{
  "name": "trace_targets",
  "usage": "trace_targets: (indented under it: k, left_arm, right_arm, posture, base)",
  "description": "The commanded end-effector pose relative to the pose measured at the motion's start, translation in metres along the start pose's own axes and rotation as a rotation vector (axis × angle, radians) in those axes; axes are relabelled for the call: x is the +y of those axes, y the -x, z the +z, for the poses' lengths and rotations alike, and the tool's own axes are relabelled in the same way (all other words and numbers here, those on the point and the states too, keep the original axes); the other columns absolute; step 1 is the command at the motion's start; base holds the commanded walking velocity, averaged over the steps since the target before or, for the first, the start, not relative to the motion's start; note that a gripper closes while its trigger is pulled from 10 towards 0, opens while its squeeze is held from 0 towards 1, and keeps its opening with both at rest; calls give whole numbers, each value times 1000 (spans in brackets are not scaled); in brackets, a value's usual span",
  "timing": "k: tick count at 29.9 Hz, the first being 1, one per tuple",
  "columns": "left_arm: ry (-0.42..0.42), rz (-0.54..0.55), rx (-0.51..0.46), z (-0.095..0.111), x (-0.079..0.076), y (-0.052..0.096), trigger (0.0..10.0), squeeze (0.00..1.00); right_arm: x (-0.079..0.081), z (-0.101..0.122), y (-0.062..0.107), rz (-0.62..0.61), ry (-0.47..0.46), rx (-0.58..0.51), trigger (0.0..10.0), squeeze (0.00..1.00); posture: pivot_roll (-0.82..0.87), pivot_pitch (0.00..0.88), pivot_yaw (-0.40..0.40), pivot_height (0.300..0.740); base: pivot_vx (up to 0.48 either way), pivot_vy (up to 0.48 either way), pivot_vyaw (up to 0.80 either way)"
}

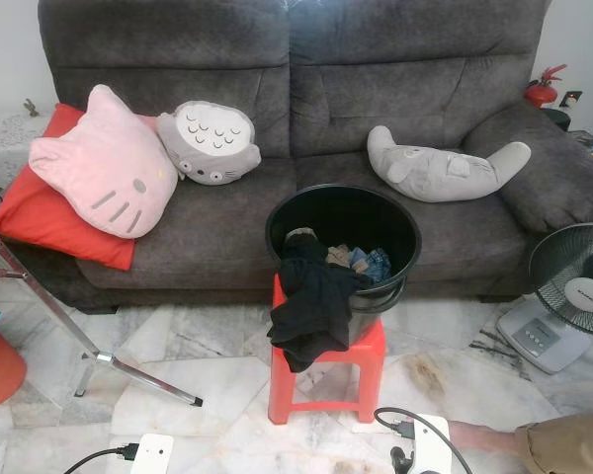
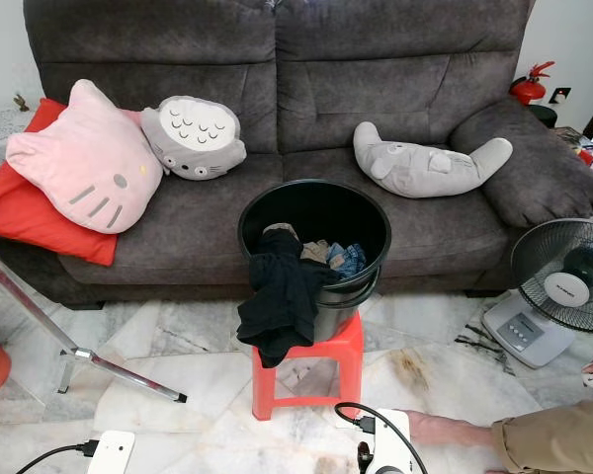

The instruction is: Hang hanger

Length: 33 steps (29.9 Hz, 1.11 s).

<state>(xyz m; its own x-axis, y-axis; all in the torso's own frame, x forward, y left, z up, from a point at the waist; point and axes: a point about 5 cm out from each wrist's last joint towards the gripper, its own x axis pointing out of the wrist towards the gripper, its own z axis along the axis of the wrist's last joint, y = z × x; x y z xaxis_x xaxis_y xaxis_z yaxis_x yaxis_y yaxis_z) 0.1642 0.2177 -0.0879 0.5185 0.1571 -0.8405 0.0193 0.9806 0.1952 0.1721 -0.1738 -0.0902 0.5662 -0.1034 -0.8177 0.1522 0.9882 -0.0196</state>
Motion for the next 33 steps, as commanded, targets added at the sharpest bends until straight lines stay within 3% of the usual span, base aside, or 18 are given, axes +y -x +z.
trace_targets:
  k: [1,10,28,33]
  left_arm:
    - [-7,-6,10,-3,0,0,10000,0]
    - [-9,-9,11,-3,0,0,10000,0]
    - [-12,-11,8,-2,0,0,10000,0]
    - [-16,-7,5,-2,0,0,10000,0]
  right_arm:
    - [1,0,0,3,1,-3,10000,0]
    - [1,1,0,4,3,-5,10000,0]
    - [2,1,0,7,6,-6,10000,0]
    - [2,1,0,9,13,-6,10000,0]
  posture:
    - [17,0,27,740]
    - [17,0,27,740]
    - [15,0,26,740]
    - [15,0,26,740]
  base:
    - [0,0,0]
    - [0,0,0]
    - [260,0,0]
    - [0,0,0]
